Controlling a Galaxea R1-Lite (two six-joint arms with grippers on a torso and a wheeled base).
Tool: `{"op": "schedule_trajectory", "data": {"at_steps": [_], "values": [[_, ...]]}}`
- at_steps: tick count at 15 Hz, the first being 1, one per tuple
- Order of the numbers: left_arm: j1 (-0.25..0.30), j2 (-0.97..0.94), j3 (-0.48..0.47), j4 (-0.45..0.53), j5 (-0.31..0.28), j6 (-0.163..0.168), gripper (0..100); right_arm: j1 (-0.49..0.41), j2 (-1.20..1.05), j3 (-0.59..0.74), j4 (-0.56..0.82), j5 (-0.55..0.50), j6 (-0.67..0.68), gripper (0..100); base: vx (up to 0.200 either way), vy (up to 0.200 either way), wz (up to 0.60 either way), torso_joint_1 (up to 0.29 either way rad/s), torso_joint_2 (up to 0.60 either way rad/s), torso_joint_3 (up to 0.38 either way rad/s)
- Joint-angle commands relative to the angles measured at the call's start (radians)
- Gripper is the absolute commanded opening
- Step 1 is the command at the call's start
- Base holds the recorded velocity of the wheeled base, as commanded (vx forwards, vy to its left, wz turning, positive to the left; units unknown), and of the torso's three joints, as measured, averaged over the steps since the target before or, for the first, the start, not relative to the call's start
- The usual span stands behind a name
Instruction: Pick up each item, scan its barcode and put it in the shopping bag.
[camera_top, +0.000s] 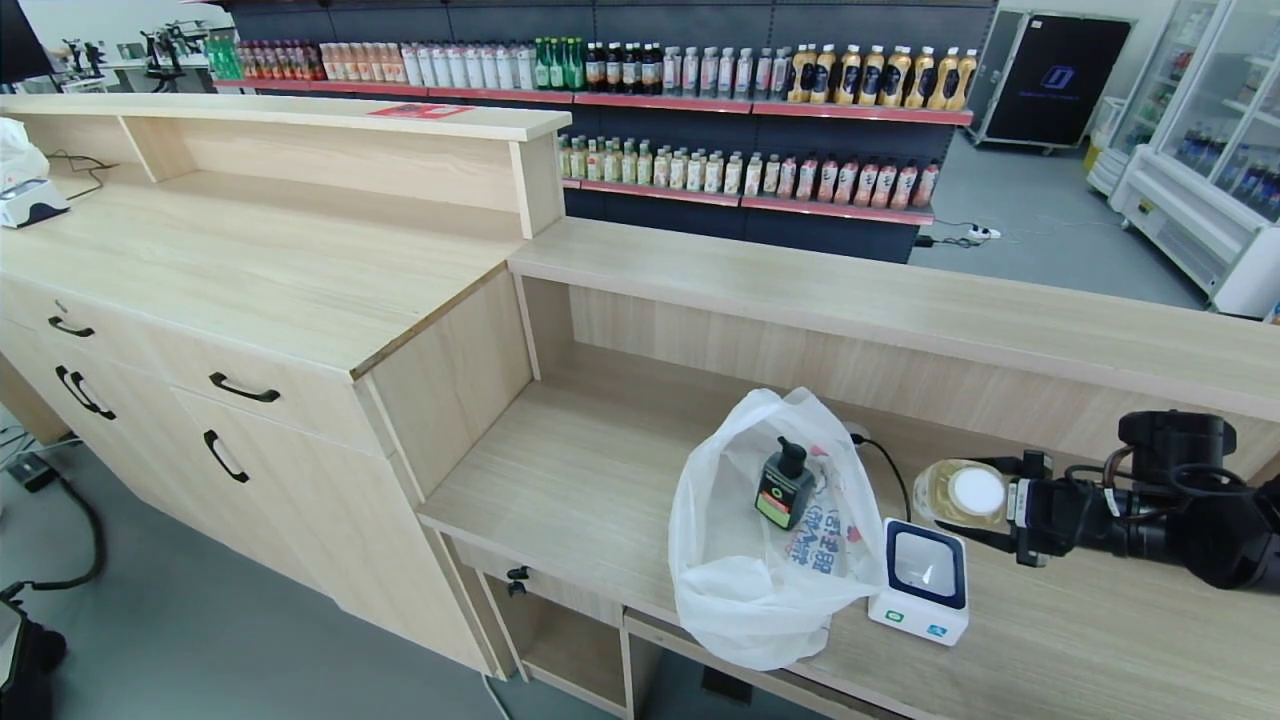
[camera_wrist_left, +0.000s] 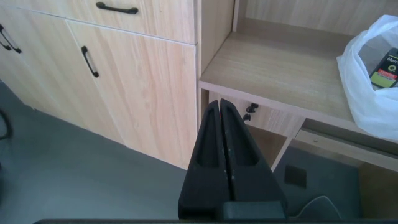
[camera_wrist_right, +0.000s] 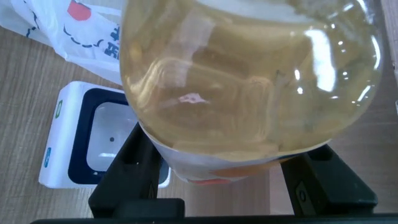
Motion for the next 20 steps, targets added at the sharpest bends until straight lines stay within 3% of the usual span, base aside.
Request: {"op": "schedule_trajectory", "data": {"at_steps": [1,20], "values": [[0.0,0.0,0.0,0.0,0.0,0.0,0,0.019,0.023,-0.026,0.0,0.0,0.0,0,0.0,0.0,0.0,0.0,0.0,0.0],[0.0,0.0,0.0,0.0,0.0,0.0,0,0.034,0.058,-0.043,0.003,-0.001,-0.023,0,0.0,0.0,0.0,0.0,0.0,0.0]]}}
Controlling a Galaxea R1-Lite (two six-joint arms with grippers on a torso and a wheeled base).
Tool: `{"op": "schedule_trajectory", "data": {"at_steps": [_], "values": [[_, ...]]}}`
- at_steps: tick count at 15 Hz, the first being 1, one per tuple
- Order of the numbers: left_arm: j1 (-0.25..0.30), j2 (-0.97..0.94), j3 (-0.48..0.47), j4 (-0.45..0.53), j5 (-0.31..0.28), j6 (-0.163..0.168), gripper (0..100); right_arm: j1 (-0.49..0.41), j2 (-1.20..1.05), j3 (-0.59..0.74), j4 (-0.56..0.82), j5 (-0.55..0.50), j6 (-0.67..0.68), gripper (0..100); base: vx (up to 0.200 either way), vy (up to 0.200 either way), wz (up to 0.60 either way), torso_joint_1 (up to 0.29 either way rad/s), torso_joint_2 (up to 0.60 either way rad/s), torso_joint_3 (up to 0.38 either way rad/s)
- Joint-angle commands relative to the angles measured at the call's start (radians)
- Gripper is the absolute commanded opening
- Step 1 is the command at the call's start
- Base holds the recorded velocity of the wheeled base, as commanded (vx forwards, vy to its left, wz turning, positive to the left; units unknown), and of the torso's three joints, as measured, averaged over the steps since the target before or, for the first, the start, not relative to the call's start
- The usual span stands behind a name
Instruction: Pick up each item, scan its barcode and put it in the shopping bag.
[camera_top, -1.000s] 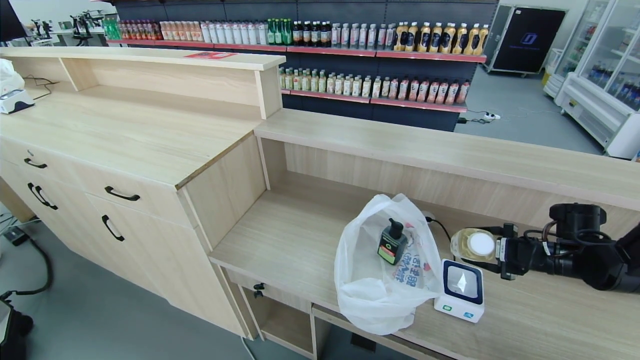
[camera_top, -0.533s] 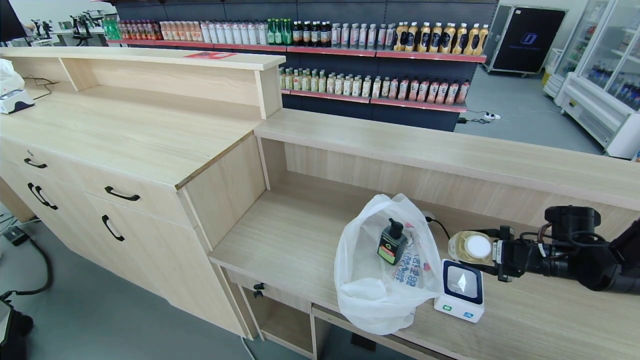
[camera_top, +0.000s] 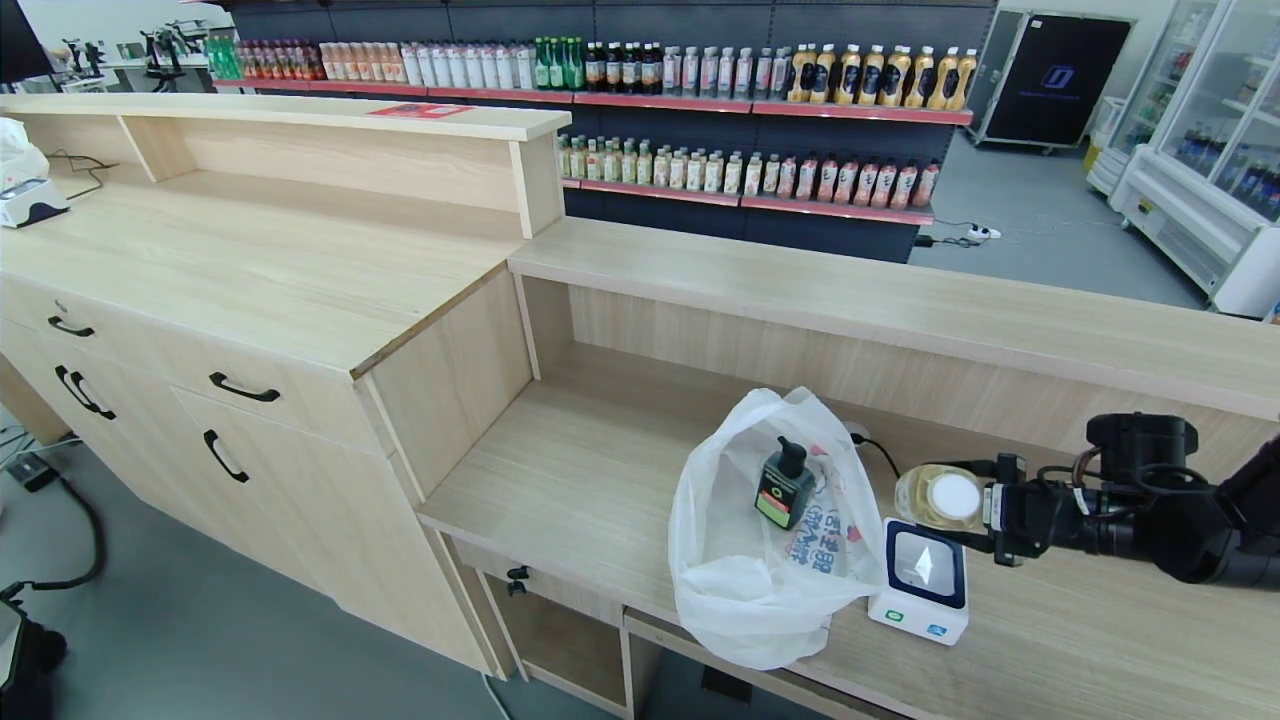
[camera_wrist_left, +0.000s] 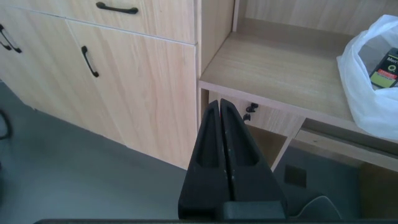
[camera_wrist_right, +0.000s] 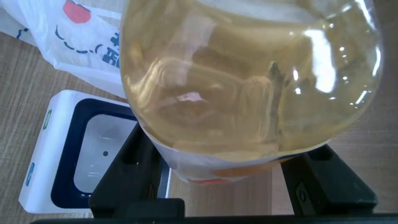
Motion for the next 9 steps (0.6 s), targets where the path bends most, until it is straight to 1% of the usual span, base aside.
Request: {"op": "schedule_trajectory", "data": {"at_steps": [1,4,5,6,8,9], "values": [[0.0,0.0,0.0,0.0,0.0,0.0,0,-0.002,-0.006,0.002,0.0,0.001,-0.004,0,0.0,0.0,0.0,0.0,0.0,0.0],[0.0,0.0,0.0,0.0,0.0,0.0,0,-0.014,-0.037,0.025,0.009,0.0,-0.016,0,0.0,0.0,0.0,0.0,0.0,0.0],[0.0,0.0,0.0,0.0,0.0,0.0,0,-0.046,-0.075,0.057,0.015,0.0,-0.021,0,0.0,0.0,0.0,0.0,0.0,0.0],[0.0,0.0,0.0,0.0,0.0,0.0,0,-0.089,-0.112,0.091,0.063,0.003,-0.034,0,0.0,0.0,0.0,0.0,0.0,0.0],[0.0,0.0,0.0,0.0,0.0,0.0,0,-0.164,-0.197,0.072,0.287,0.039,-0.071,0,0.0,0.0,0.0,0.0,0.0,0.0],[0.0,0.0,0.0,0.0,0.0,0.0,0,-0.18,-0.241,0.055,0.367,0.079,-0.068,0,0.0,0.0,0.0,0.0,0.0,0.0]]}}
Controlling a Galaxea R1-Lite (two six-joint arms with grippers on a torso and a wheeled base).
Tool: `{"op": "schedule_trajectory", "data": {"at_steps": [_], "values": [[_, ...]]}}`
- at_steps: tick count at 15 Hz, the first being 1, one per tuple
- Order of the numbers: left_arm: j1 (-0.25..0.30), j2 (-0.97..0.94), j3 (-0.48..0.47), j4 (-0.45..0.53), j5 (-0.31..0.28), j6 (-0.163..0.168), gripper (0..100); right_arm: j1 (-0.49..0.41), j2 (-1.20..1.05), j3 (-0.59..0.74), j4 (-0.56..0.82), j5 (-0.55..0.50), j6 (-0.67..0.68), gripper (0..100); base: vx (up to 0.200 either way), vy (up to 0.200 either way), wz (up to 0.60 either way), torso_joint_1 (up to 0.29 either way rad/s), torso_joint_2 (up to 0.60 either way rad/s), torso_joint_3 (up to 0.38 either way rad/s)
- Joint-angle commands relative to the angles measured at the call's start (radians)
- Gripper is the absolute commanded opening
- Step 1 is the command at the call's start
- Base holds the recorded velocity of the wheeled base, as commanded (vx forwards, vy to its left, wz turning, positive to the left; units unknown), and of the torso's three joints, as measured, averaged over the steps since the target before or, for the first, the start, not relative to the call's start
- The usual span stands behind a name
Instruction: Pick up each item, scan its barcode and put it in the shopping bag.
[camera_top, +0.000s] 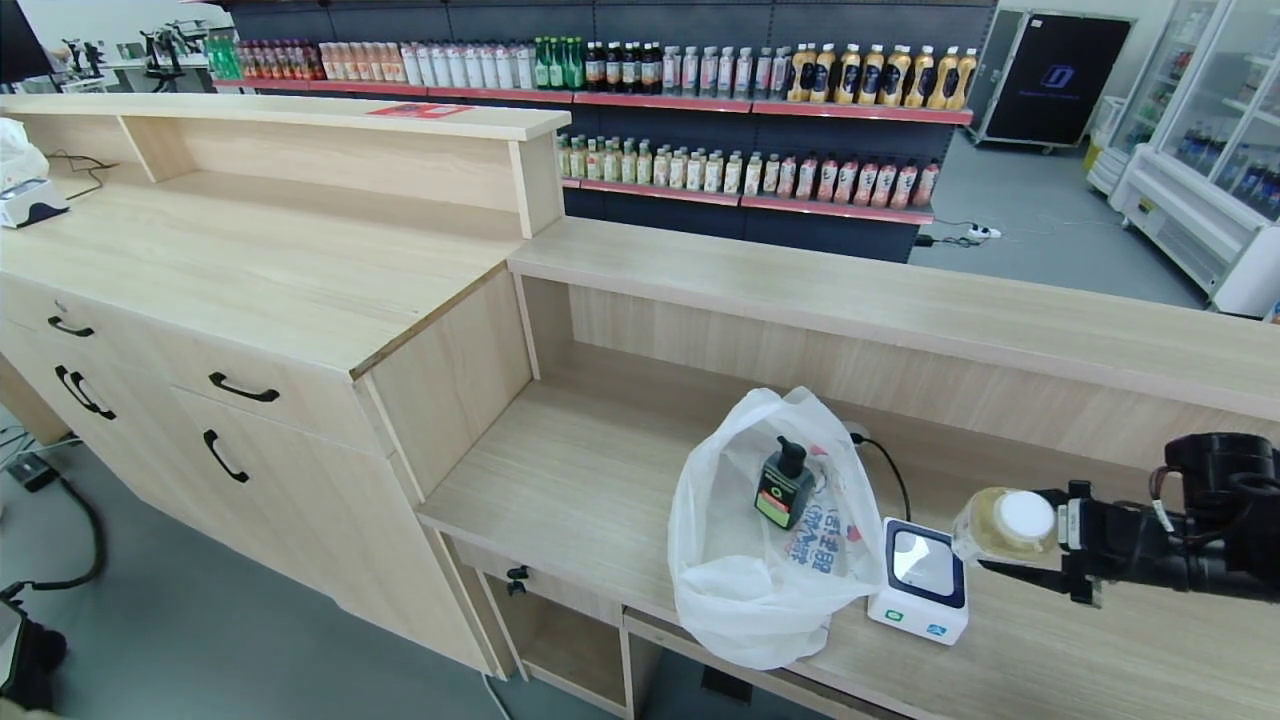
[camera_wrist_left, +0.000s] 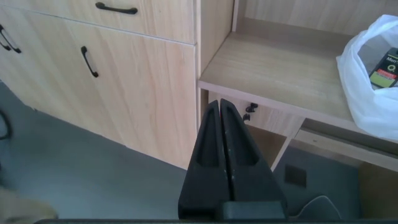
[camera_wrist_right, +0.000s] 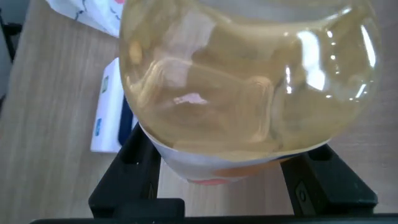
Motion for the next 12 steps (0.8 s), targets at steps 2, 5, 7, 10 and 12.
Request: {"op": "schedule_trajectory", "data": {"at_steps": [2,5,7,10,12], "values": [[0.001,0.0,0.0,0.0,0.0,0.0,0,-0.083,-0.219,-0.02,0.178,0.101,0.09,0,0.0,0.0,0.0,0.0,0.0,0.0],[0.001,0.0,0.0,0.0,0.0,0.0,0,-0.125,-0.44,-0.019,0.259,0.101,0.504,0,0.0,0.0,0.0,0.0,0.0,0.0],[0.001,0.0,0.0,0.0,0.0,0.0,0,-0.159,-0.551,0.017,0.259,0.036,0.831,0,0.0,0.0,0.0,0.0,0.0,0.0],[0.001,0.0,0.0,0.0,0.0,0.0,0,-0.154,-0.612,0.027,0.244,-0.201,1.156,0,0.0,0.0,0.0,0.0,0.0,0.0],[0.001,0.0,0.0,0.0,0.0,0.0,0,-0.062,-0.626,0.043,0.193,-0.376,1.332,0,0.0,0.0,0.0,0.0,0.0,0.0]]}}
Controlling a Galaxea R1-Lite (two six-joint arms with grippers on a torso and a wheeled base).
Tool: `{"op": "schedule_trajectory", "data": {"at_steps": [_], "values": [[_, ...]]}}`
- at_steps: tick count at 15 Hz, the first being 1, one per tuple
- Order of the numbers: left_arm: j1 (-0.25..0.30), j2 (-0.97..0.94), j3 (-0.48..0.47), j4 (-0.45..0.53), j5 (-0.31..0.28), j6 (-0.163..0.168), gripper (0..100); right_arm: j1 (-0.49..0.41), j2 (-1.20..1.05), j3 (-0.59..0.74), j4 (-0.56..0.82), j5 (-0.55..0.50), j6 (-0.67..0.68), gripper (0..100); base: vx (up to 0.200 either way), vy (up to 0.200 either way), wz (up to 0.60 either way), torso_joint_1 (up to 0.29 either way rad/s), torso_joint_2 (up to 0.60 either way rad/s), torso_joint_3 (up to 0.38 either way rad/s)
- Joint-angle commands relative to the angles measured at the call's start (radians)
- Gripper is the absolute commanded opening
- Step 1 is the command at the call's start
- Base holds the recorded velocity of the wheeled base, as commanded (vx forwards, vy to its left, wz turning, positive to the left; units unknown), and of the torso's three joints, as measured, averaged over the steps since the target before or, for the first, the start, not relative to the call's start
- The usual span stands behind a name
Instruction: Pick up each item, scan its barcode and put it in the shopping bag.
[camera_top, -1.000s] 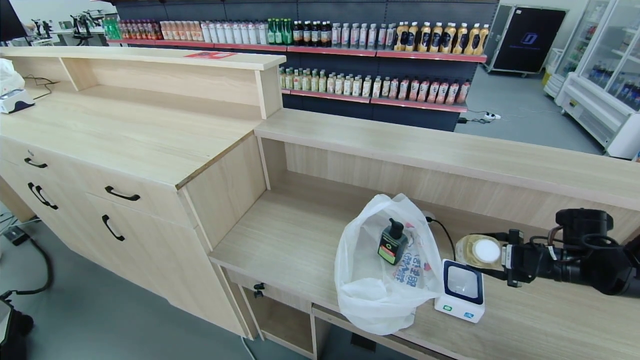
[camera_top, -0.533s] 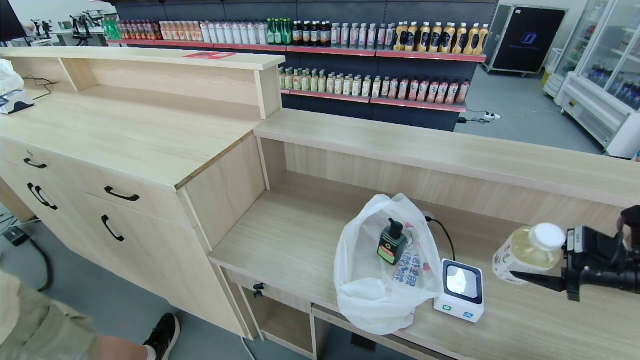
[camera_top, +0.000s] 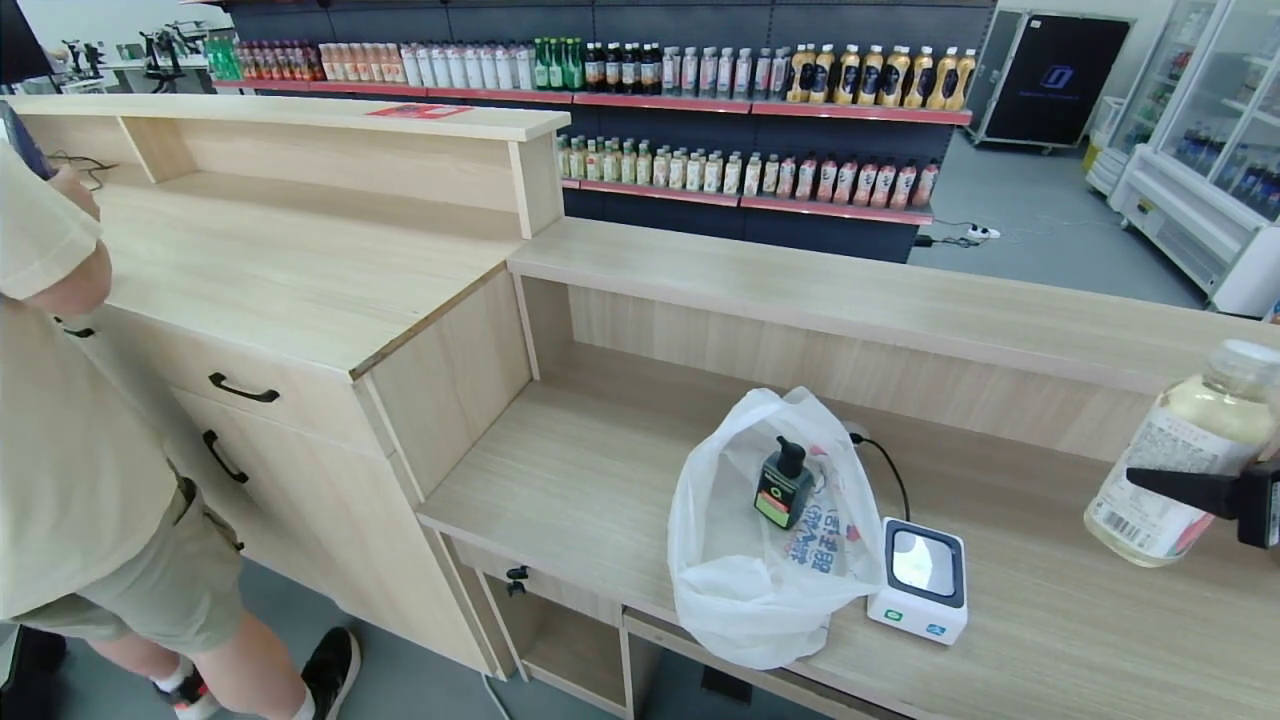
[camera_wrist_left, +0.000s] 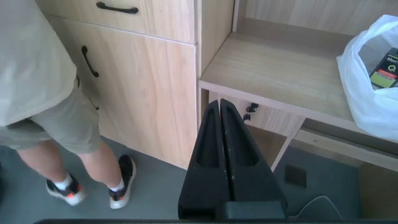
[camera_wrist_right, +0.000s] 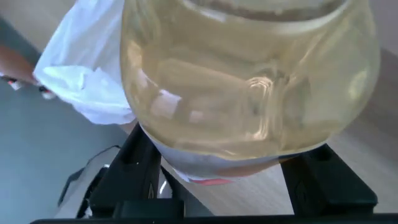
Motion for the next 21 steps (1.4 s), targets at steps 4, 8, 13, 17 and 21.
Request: {"op": "schedule_trajectory", "data": {"at_steps": [4,8,13,17,21], "values": [[0.0,0.0,0.0,0.0,0.001,0.0,0,0.344,0.001,0.081,-0.294,-0.59,0.38,0,0.0,0.0,0.0,0.0,0.0,0.0],[0.0,0.0,0.0,0.0,0.001,0.0,0,0.469,0.009,0.103,-0.327,-0.661,0.295,0,0.0,0.0,0.0,0.0,0.0,0.0],[0.0,0.0,0.0,0.0,0.001,0.0,0,0.472,-0.009,0.115,-0.331,-0.764,0.012,0,0.0,0.0,0.0,0.0,0.0,0.0],[0.0,0.0,0.0,0.0,0.001,0.0,0,0.513,-0.008,0.118,-0.367,-0.722,-0.011,0,0.0,0.0,0.45,0.003,0.01,0.002],[0.0,0.0,0.0,0.0,0.001,0.0,0,0.435,0.037,0.126,-0.347,-0.274,-0.013,0,0.0,0.0,0.15,0.001,0.0,0.001]]}}
